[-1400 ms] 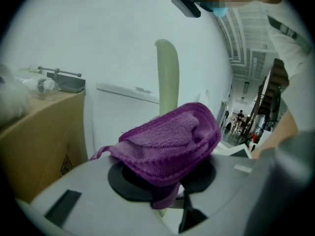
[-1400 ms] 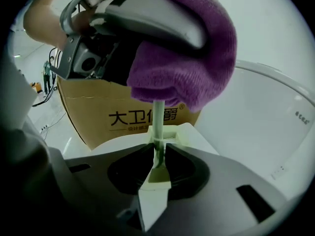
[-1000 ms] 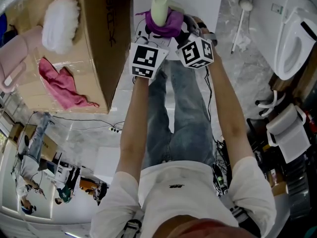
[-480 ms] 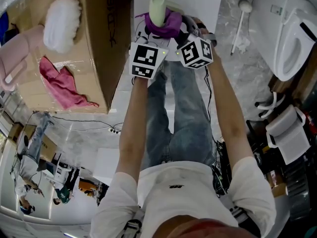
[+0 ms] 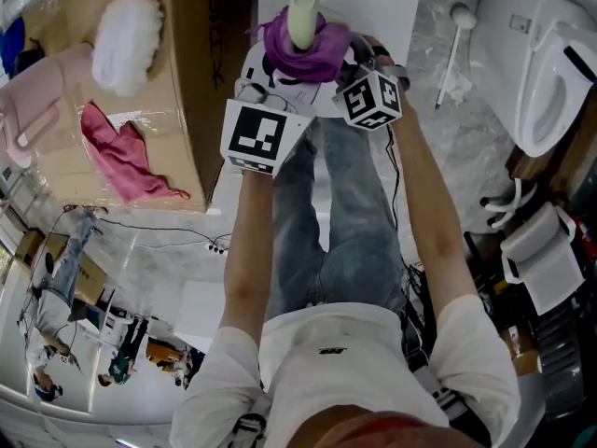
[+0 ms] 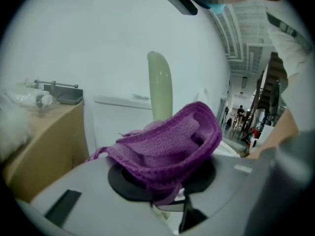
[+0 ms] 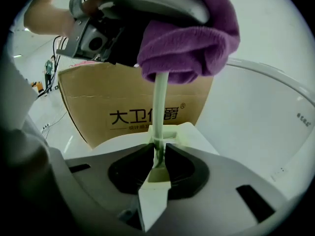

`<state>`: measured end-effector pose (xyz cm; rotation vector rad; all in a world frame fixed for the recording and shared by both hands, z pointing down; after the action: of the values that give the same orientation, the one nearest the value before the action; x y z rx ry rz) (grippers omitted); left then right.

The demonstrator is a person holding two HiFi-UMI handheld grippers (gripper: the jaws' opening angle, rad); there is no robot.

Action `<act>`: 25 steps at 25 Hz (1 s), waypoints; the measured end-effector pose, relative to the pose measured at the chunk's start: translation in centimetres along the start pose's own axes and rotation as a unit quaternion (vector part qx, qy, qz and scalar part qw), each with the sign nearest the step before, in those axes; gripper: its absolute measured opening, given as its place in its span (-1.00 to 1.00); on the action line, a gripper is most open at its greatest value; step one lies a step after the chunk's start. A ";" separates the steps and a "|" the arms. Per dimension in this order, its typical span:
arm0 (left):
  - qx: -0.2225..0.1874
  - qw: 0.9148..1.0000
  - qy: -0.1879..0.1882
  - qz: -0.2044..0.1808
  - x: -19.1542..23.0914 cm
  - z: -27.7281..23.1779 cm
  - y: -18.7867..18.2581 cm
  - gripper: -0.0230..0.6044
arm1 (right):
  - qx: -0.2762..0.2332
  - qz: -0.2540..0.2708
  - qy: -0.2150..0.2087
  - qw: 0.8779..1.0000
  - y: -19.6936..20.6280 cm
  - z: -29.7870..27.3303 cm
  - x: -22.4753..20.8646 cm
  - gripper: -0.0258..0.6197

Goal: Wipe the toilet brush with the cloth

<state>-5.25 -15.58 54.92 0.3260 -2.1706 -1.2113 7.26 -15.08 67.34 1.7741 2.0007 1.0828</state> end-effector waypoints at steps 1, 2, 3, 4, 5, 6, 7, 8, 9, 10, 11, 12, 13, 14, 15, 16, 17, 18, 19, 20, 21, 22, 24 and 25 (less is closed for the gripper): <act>-0.011 1.000 0.001 0.002 -0.2 0.2 -0.7 -0.51 | 0.001 0.000 0.000 1.000 0.0 0.0 0.0 -0.71; -0.020 1.000 0.001 0.002 -0.3 0.5 -1.4 -0.51 | 0.001 0.000 -0.001 1.000 -0.1 0.0 0.0 -0.70; -0.026 1.000 0.002 0.002 -0.4 0.7 -2.1 -0.51 | 0.001 0.000 -0.002 1.000 -0.1 0.0 0.0 -0.70; -0.029 1.000 0.003 0.001 -0.5 0.9 -2.6 -0.51 | 0.002 0.000 -0.002 1.000 -0.1 0.0 0.0 -0.70; -0.031 1.000 0.003 0.002 -0.6 1.0 -3.1 -0.51 | 0.002 -0.001 -0.003 1.000 -0.1 0.0 0.0 -0.71; -0.035 0.999 0.004 0.005 -0.7 1.1 -3.5 -0.50 | 0.002 -0.001 -0.003 1.000 -0.1 0.0 0.0 -0.71; -0.039 0.999 0.004 0.009 -0.7 1.3 -3.9 -0.48 | 0.002 -0.001 -0.004 1.000 -0.1 -0.1 0.1 -0.71; -0.044 0.999 0.005 0.014 -0.7 1.4 -4.2 -0.47 | 0.002 -0.002 -0.004 1.000 -0.1 0.0 0.1 -0.71; -0.049 0.999 0.005 0.019 -0.6 1.4 -4.6 -0.45 | 0.002 -0.002 -0.005 1.000 -0.1 0.0 0.1 -0.71; -0.054 0.998 0.006 0.022 -0.6 1.5 -4.9 -0.44 | 0.003 -0.002 -0.006 1.000 -0.1 -0.1 0.0 -0.71; -0.060 0.998 0.006 0.025 -0.6 1.6 -5.3 -0.43 | 0.003 -0.003 -0.007 1.000 -0.1 -0.1 0.0 -0.71; -0.064 0.998 0.007 0.026 -0.6 1.7 -5.6 -0.41 | 0.003 -0.002 -0.008 1.000 -0.1 -0.1 0.0 -0.71; -0.068 0.997 0.008 0.027 -0.6 1.8 -6.0 -0.40 | 0.003 -0.002 -0.008 1.000 -0.2 -0.1 0.0 -0.71; -0.071 0.997 0.008 0.027 -0.7 1.9 -6.3 -0.39 | 0.004 -0.002 -0.009 1.000 -0.2 -0.1 0.0 -0.71; -0.074 0.997 0.008 0.027 -0.7 2.1 -6.6 -0.38 | 0.004 -0.002 -0.009 1.000 -0.2 -0.1 0.0 -0.71; -0.079 0.996 0.007 0.028 -0.9 2.2 -6.9 -0.38 | 0.004 -0.002 -0.009 1.000 -0.2 -0.1 0.0 -0.71; -0.085 0.996 0.005 0.030 -1.0 2.5 -7.2 -0.37 | 0.005 -0.003 -0.009 1.000 -0.2 -0.1 -0.1 -0.71; -0.091 0.995 0.002 0.033 -1.1 2.8 -7.5 -0.36 | 0.006 -0.003 -0.009 1.000 -0.2 -0.1 -0.1 -0.71; -0.095 0.995 0.000 0.034 -1.2 3.2 -7.8 -0.35 | 0.007 -0.004 -0.010 1.000 -0.3 -0.1 -0.1 -0.71; -0.097 0.995 -0.001 0.034 -1.3 3.7 -8.0 -0.34 | 0.008 -0.004 -0.011 1.000 -0.4 -0.1 -0.1 -0.70; -0.101 0.994 -0.002 0.035 -1.5 4.3 -8.3 -0.34 | 0.009 -0.006 -0.012 1.000 -0.5 -0.1 -0.1 -0.70; -0.108 0.994 -0.004 0.036 -1.7 4.9 -8.6 -0.34 | 0.011 -0.008 -0.014 1.000 -0.6 0.0 -0.1 -0.70; -0.122 0.992 -0.009 0.037 -2.2 6.1 -9.5 -0.34 | 0.017 -0.010 -0.017 1.000 -0.9 0.3 -0.1 -0.70; -0.127 0.991 -0.013 0.034 -2.5 6.7 -9.9 -0.36 | 0.019 -0.012 -0.018 1.000 -1.0 0.3 -0.1 -0.70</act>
<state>-8.36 -15.28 43.11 0.1276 -2.0019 -1.4386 6.72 -15.04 66.41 1.7712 2.0288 1.0052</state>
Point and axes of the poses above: the fingertips, and each gripper's own axes: z backward along the fingers, x to its left, y out of its underside, the point moved 10 cm from there along z, backward along the fingers, and after that the axes turned 10 degrees about z, right-handed, at the moved point
